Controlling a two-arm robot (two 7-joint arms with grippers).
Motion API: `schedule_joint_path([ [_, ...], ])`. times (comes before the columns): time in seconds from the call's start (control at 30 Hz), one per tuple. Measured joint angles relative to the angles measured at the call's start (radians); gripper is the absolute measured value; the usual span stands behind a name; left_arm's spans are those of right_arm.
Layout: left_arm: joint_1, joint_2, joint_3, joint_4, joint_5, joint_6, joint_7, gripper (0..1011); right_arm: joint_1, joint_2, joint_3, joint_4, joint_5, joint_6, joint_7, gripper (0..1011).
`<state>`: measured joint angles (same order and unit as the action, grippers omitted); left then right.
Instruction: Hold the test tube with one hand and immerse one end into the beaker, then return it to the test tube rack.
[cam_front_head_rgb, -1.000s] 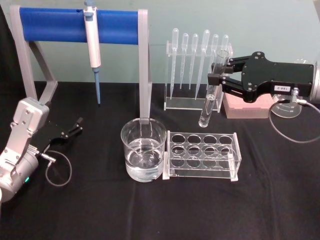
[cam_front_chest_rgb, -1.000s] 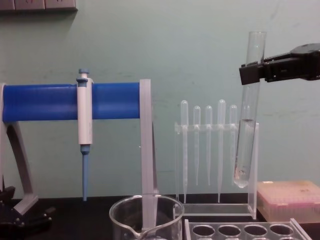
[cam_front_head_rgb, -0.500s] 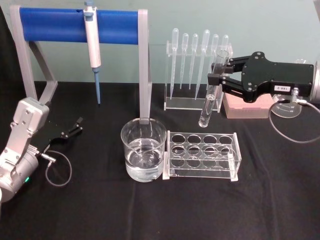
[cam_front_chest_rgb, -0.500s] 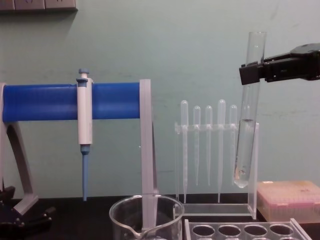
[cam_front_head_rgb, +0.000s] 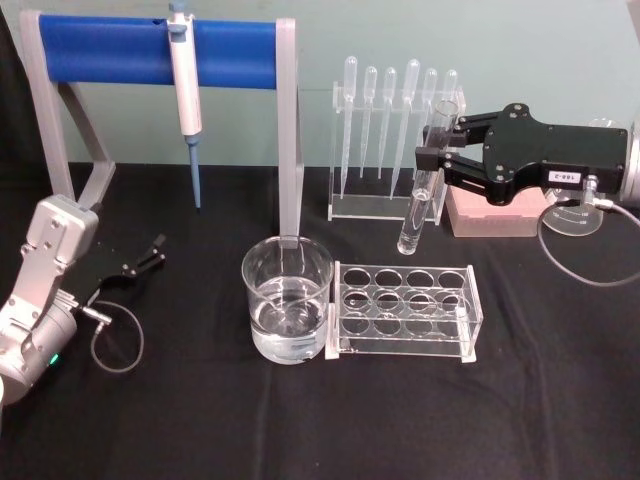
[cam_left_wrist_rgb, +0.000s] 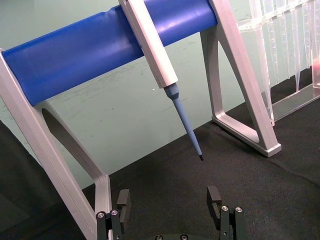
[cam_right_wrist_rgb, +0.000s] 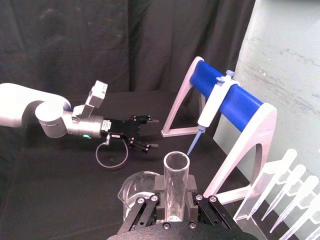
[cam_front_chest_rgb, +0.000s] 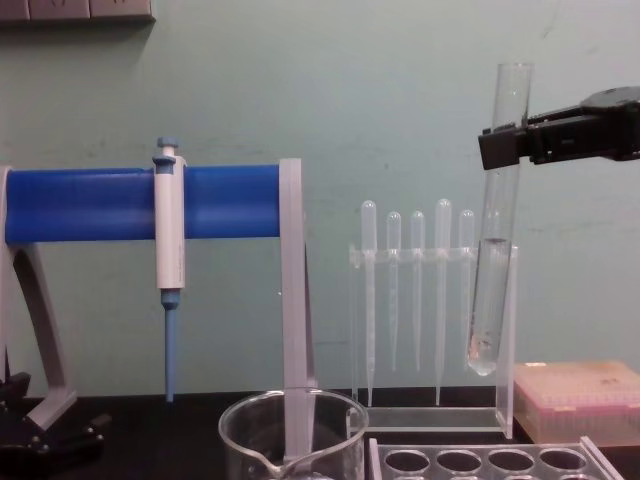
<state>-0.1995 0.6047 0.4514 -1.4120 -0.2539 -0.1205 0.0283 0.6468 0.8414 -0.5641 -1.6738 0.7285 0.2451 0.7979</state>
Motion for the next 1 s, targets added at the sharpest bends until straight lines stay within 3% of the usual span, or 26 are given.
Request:
schedule_joint_path([
  [1.0,0.000,0.000,0.000,0.000,0.000,0.000,0.000,1000,0.000,0.000,0.000,0.000,0.000,0.000,0.000,242],
])
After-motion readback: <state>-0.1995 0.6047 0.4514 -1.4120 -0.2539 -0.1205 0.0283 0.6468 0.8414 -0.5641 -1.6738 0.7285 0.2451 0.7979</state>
